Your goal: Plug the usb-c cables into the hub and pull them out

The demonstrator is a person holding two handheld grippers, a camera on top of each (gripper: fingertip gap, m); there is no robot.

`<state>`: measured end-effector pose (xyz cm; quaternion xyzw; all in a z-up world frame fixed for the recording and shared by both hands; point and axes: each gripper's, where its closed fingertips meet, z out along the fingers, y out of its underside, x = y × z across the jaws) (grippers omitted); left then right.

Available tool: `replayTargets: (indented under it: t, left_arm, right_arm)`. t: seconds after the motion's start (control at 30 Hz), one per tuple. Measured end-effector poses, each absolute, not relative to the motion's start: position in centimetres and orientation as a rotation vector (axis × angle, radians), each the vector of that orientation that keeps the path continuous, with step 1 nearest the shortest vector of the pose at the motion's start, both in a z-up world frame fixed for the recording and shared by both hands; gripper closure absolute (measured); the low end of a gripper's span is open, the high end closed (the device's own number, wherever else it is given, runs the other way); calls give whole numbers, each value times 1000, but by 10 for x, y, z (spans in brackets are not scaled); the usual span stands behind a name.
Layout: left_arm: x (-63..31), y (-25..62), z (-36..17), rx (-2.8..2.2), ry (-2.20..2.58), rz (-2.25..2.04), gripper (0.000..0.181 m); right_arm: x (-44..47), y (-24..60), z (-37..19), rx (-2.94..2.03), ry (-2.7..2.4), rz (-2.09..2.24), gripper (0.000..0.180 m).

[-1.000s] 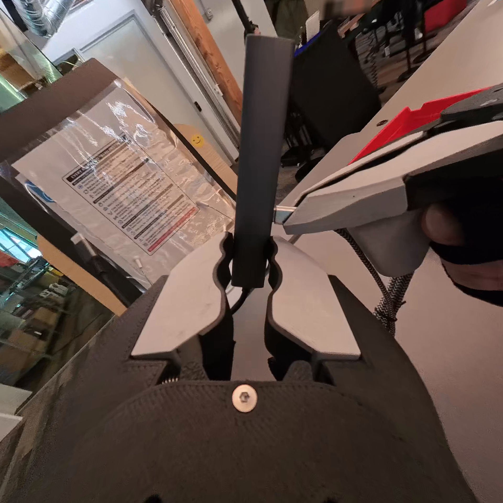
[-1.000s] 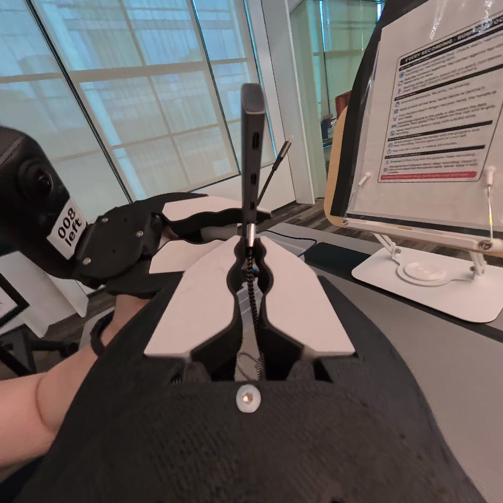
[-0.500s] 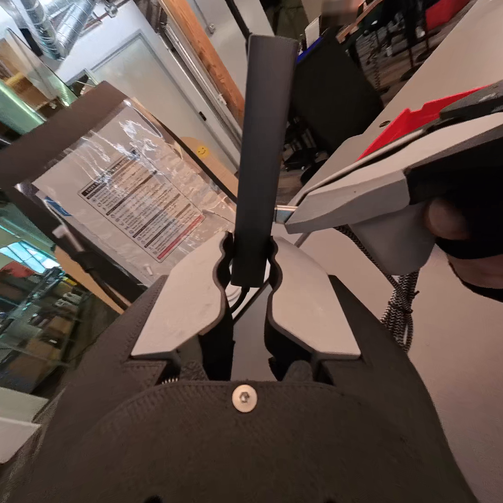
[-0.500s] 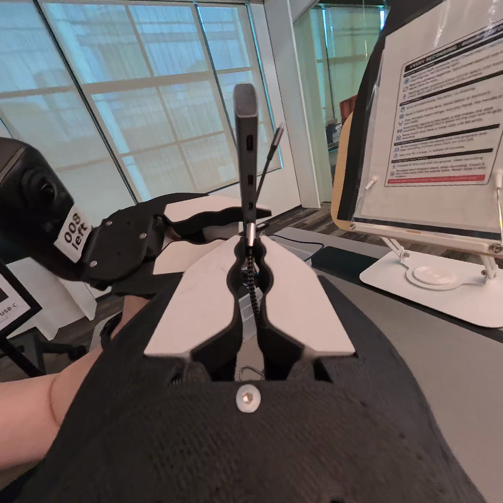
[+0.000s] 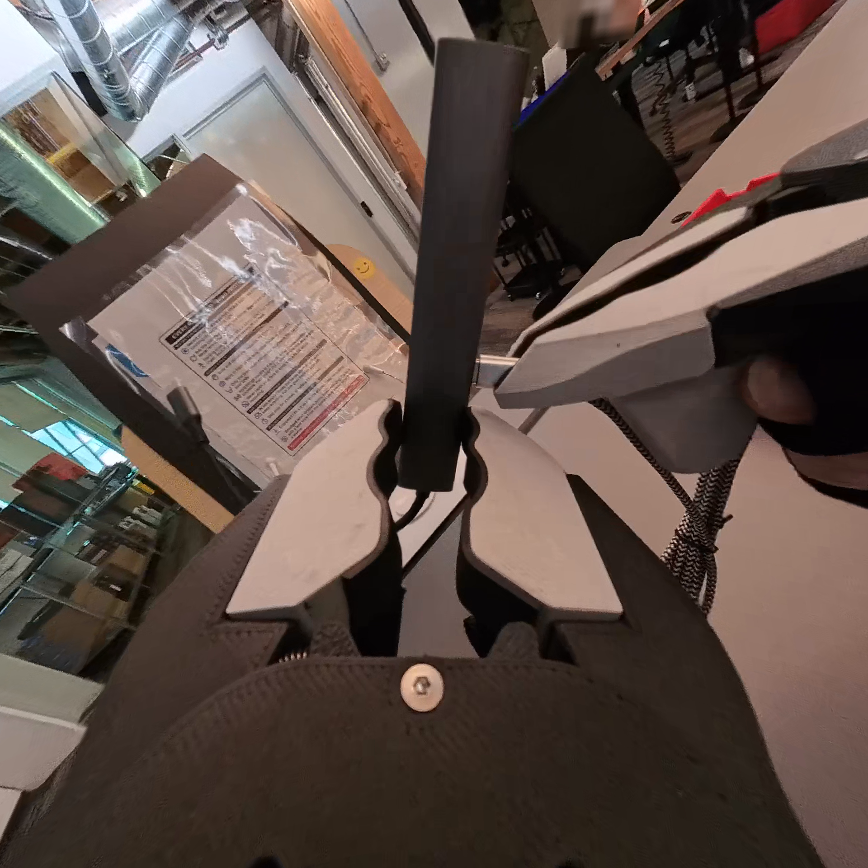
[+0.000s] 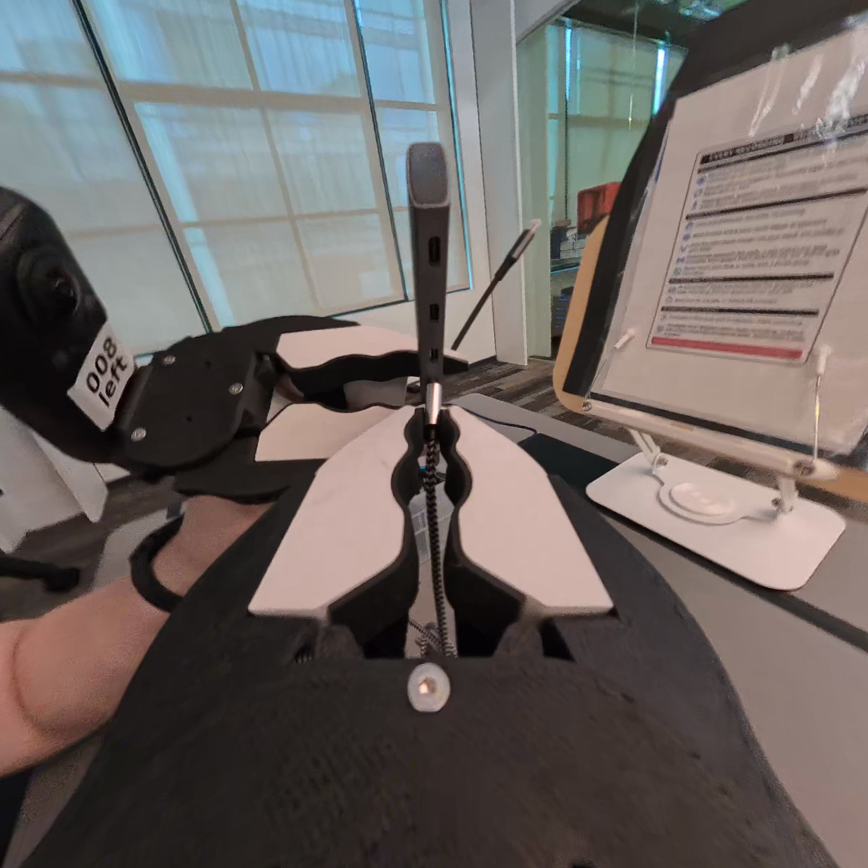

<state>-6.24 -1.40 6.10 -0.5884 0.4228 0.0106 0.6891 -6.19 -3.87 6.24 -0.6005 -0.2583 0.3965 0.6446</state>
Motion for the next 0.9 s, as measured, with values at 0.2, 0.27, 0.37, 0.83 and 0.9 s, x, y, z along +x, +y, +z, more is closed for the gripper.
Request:
replayTargets:
  t: [0.2,0.27,0.37,0.83,0.9]
  left_arm:
    - [-60,-21,67,-1264,961,68,156]
    - [-65,-15,66,-1289,924,104,156]
    - [-146,17,88,-1374,631,276,156]
    - [-133,-30,118,-1369,726,-481,157]
    - [-122,-30,113,-1380,758,-476,157]
  right_arm:
    - [-58,-45,68,-1324,-723,972,173]
    - [-60,-40,65,-1353,-657,983,173]
    - [-46,-36,61,-1366,-501,958,173]
    - [140,-61,134,-1449,-485,642,173]
    - [184,-60,130,-1487,-381,548,173]
